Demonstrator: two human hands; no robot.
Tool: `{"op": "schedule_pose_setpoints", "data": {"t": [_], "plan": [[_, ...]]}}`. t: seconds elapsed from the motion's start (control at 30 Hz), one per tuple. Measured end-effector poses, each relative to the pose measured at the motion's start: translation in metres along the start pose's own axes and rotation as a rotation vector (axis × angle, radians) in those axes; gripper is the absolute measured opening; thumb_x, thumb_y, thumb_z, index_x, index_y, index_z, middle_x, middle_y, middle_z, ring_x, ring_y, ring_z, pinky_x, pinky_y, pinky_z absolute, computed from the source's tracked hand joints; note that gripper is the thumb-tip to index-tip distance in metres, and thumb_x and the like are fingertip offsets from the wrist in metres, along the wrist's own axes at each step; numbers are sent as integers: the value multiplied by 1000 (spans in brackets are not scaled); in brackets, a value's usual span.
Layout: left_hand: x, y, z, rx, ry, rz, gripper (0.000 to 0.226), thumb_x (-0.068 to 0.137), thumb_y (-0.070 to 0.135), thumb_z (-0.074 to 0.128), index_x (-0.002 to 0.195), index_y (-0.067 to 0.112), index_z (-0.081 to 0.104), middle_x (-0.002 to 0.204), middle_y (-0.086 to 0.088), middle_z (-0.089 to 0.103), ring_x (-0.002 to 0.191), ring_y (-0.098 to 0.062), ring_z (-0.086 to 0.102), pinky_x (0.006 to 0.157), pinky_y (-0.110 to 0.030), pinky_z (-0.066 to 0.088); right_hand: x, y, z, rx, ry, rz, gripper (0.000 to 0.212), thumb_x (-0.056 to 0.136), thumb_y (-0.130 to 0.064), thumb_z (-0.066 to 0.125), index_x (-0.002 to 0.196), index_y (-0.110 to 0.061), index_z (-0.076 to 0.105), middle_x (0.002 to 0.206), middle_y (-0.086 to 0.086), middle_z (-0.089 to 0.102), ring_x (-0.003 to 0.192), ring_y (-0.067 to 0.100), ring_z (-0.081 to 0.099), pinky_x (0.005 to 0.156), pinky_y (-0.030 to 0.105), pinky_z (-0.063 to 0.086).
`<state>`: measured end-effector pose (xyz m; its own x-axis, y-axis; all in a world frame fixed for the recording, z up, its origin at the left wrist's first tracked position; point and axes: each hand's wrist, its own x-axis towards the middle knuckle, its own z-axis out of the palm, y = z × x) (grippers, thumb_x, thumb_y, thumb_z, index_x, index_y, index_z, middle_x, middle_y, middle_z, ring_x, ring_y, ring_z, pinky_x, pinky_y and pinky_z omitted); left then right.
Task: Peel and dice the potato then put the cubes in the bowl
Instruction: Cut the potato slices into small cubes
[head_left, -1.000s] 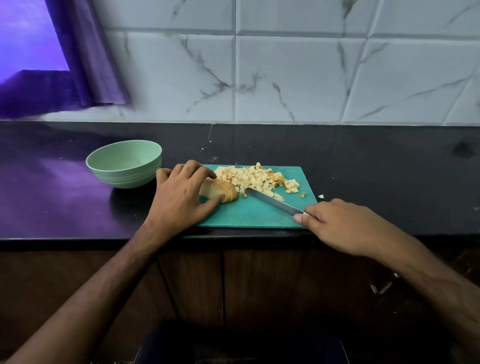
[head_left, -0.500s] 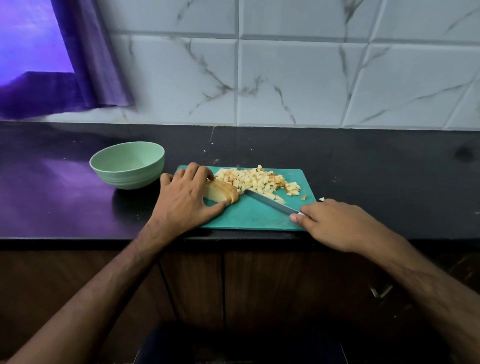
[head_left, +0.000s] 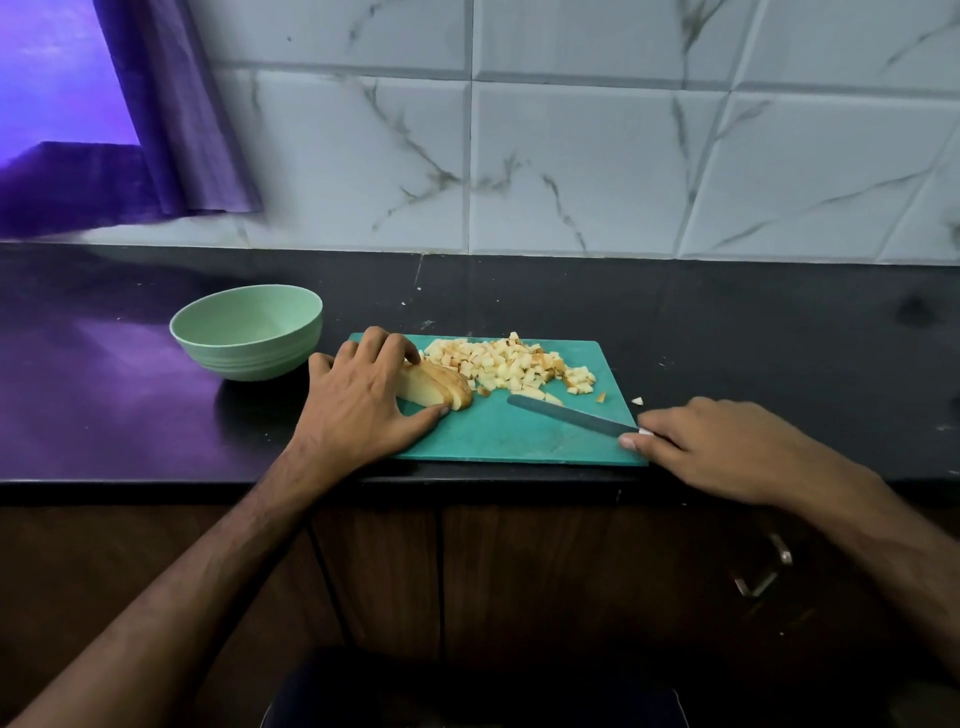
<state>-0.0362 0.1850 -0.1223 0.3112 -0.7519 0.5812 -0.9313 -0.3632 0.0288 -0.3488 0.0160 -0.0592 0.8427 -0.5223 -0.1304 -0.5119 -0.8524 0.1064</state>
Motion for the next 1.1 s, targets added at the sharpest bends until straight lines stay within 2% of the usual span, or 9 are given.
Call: {"op": "schedule_pose_setpoints", "data": {"t": [0.1, 0.2, 0.27, 0.43, 0.63, 0.77, 0.87, 0.97, 1.1], "plan": [[0, 0, -1, -15, -13, 5, 67, 77, 84, 45, 117, 31, 50, 115, 8, 48, 103, -19, 54, 80, -41, 36, 21, 18, 5, -88, 78, 15, 51, 100, -67, 19, 100, -32, 57, 81, -10, 60, 72, 4, 58, 61, 23, 42], [-1, 1, -2, -22, -33, 19, 64, 78, 80, 45, 119, 30, 50, 117, 8, 49, 104, -19, 53, 81, -41, 37, 46, 33, 8, -142, 134, 7, 58, 93, -73, 12, 96, -33, 55, 77, -12, 56, 69, 3, 54, 62, 28, 43], [-2, 1, -4, -19, -38, 30, 61, 79, 74, 45, 119, 29, 51, 118, 7, 50, 103, -19, 53, 81, -41, 37, 60, 40, 8, -173, 144, 6, 56, 94, -73, 12, 93, -34, 52, 76, -13, 55, 70, 5, 54, 63, 30, 44], [-2, 0, -7, -42, -65, 32, 54, 78, 59, 45, 121, 27, 51, 117, 6, 48, 102, -19, 52, 80, -39, 36, 81, 45, 3, -138, 103, 3, 45, 102, -66, 20, 93, -34, 50, 79, -12, 55, 70, 1, 51, 56, 26, 33], [-2, 0, -7, -109, -62, 28, 42, 82, 49, 52, 119, 27, 52, 115, 7, 46, 100, -17, 51, 77, -38, 38, 88, 53, 5, -73, 82, 18, 42, 102, -68, 21, 94, -38, 50, 83, -15, 54, 80, 9, 54, 63, 33, 37], [-3, 0, -8, -152, -26, 54, 35, 81, 42, 56, 113, 27, 54, 108, 10, 43, 96, -14, 49, 74, -36, 33, 84, 61, 1, 17, 17, 34, 42, 102, -66, 26, 83, -37, 49, 87, -18, 57, 88, 9, 57, 71, 36, 39], [-3, -1, -10, -152, -6, 105, 27, 79, 37, 58, 104, 28, 56, 104, 11, 43, 96, -16, 49, 73, -37, 32, 76, 72, -3, 153, -26, 39, 42, 103, -61, 34, 77, -34, 52, 82, -15, 58, 81, 9, 56, 75, 37, 41], [-4, -1, -12, -162, 11, 137, 21, 80, 37, 59, 100, 29, 58, 102, 12, 47, 96, -15, 51, 77, -40, 33, 68, 80, -4, 400, 4, 46, 52, 102, -61, 39, 75, -20, 55, 71, -4, 59, 66, 15, 57, 69, 34, 44], [-4, 0, -17, -235, 71, 120, 14, 87, 39, 60, 98, 31, 57, 96, 16, 56, 94, -11, 55, 80, -38, 30, 62, 81, -2, 433, 15, 44, 55, 100, -63, 40, 74, -18, 56, 70, -2, 59, 64, 15, 55, 68, 33, 44]]}}
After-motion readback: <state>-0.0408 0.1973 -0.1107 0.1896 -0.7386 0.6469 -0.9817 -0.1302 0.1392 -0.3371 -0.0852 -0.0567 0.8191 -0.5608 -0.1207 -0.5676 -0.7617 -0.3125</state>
